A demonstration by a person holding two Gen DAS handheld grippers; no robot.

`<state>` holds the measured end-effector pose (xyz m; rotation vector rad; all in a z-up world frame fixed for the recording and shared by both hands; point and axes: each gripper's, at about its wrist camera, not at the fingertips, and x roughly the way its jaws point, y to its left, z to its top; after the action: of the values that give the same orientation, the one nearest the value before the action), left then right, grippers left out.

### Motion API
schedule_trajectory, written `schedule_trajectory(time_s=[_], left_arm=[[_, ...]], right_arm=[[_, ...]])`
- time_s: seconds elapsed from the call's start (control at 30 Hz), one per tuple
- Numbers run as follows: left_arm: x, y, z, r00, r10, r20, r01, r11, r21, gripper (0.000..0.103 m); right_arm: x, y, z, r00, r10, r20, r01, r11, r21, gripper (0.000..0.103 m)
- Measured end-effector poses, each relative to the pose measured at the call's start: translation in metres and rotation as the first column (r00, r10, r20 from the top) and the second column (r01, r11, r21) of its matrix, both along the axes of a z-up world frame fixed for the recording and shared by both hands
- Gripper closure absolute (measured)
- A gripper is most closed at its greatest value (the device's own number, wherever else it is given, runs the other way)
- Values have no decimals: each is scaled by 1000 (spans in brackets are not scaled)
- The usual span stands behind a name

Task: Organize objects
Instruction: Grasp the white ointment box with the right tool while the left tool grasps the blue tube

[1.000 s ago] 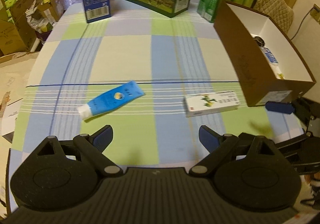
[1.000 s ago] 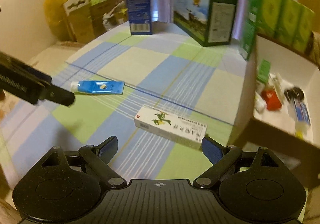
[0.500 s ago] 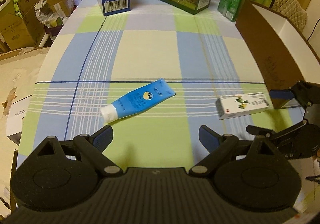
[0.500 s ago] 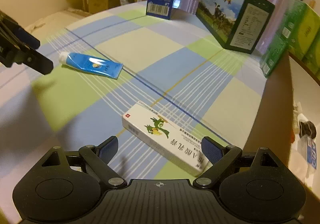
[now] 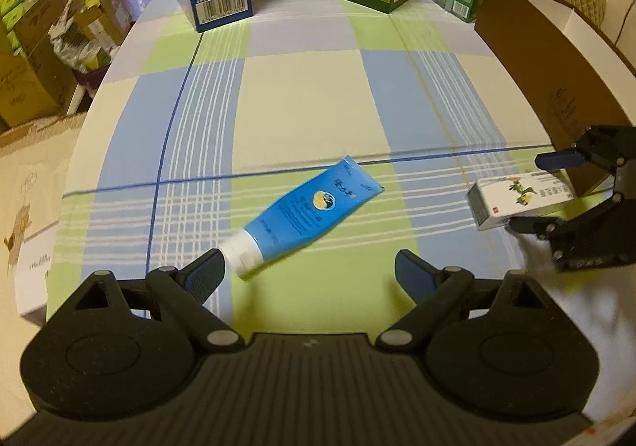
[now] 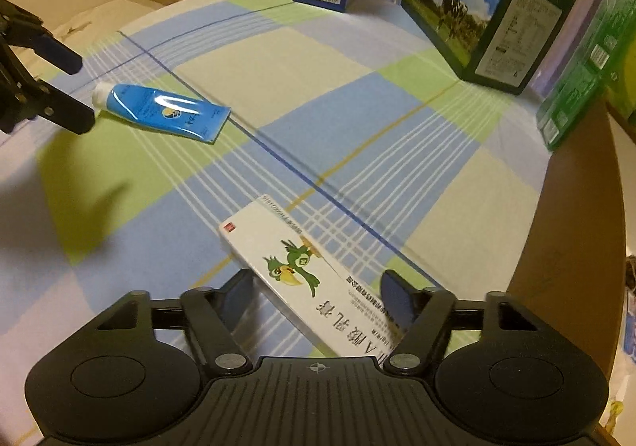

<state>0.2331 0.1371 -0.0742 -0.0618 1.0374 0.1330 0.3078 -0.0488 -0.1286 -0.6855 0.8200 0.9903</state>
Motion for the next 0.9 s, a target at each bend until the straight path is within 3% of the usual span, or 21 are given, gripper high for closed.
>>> schedule_trajectory(time_s=[0.17, 0.4, 0.47, 0.63, 0.9], left_arm=[[14, 9, -13, 998, -63, -22, 64, 997, 39, 14], [31, 13, -36, 978, -197, -69, 203, 976, 83, 22], [34, 13, -42, 971, -224, -85, 232, 969, 91, 34], [38, 18, -46, 969, -231, -87, 238, 968, 82, 52], [27, 4, -42, 977, -197, -84, 201, 978, 49, 67]], right_arm=[[0, 6, 6, 993, -101, -64, 99, 994, -36, 50], [-5, -3, 12, 957, -239, -166, 237, 971, -30, 60], [-6, -9, 11, 944, -268, -190, 268, 963, -27, 62], [-9, -20, 10, 926, -315, -208, 317, 948, -25, 64], [-15, -29, 13, 921, -333, -202, 338, 941, -12, 65]])
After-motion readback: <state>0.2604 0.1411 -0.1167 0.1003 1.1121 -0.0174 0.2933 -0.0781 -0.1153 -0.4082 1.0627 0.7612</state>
